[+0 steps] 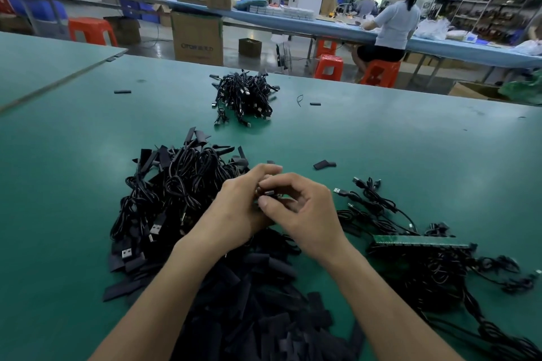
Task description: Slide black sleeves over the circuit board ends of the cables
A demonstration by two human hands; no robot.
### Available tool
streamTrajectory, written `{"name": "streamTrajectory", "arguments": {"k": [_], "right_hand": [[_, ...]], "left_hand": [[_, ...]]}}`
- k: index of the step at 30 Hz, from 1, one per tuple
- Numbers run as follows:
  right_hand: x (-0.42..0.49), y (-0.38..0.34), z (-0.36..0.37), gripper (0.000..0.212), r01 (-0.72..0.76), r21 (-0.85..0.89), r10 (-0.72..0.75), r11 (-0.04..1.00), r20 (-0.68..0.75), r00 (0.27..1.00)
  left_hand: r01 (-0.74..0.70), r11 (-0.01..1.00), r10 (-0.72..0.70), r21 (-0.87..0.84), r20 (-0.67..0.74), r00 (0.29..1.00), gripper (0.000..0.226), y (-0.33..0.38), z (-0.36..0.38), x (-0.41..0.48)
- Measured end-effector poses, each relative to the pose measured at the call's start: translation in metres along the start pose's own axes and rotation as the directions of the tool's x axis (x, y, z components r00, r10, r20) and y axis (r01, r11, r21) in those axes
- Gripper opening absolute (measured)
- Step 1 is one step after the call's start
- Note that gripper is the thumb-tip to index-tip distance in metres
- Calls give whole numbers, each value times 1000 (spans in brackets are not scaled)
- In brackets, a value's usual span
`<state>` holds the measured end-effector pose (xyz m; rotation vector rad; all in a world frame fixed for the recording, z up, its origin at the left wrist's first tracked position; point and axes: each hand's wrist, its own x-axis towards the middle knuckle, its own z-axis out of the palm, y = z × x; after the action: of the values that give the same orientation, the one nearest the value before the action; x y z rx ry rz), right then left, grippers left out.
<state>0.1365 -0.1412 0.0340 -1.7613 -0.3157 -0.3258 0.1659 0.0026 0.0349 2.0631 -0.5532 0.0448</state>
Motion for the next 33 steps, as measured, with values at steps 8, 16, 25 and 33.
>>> {"name": "streamTrajectory", "arguments": {"k": [8, 16, 25, 33], "right_hand": [[10, -3, -16, 12, 49, 12, -44, 999, -240, 970], [8, 25, -39, 52, -475, -22, 449, 880, -290, 845], [24, 23, -47, 10, -371, 688, 674, 624, -234, 701], [30, 12, -53, 10, -137, 552, 457, 822, -498, 737]], "left_hand": [[-5, 999, 0, -36, -155, 988, 10, -4, 5, 7], [32, 794, -240, -607, -264, 934, 20, 7, -8, 12], [59, 636, -261, -769, -142, 955, 18, 10, -16, 12], [101, 894, -142, -437, -61, 988, 48, 12, -37, 2]]}}
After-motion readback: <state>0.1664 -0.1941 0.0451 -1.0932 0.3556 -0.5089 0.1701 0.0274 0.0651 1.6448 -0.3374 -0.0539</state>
